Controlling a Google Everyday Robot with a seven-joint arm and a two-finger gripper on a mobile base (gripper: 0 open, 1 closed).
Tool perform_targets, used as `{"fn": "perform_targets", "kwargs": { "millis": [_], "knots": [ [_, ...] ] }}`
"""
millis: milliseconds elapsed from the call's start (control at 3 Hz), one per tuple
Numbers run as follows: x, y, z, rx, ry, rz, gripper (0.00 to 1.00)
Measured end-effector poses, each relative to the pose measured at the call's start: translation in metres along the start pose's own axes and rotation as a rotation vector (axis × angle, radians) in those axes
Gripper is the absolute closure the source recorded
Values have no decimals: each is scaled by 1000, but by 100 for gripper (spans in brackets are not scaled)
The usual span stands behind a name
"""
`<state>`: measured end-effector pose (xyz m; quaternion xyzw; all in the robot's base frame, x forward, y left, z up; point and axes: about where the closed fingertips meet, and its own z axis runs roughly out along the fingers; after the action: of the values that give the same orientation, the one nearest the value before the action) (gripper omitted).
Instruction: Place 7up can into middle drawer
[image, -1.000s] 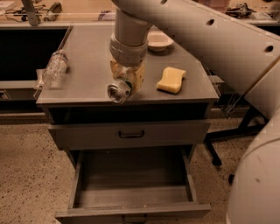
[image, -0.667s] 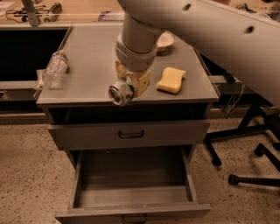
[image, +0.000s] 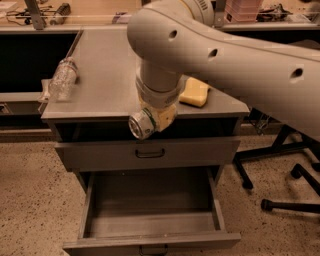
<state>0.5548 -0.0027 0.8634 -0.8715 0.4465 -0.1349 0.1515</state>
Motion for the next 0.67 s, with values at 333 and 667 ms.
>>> {"fn": "perform_targets", "kwargs": {
  "millis": [333,667],
  "knots": [
    [13,29,49,-76,-95,155,100],
    [-11,94,119,-270,-194,466,100]
  ]
}}
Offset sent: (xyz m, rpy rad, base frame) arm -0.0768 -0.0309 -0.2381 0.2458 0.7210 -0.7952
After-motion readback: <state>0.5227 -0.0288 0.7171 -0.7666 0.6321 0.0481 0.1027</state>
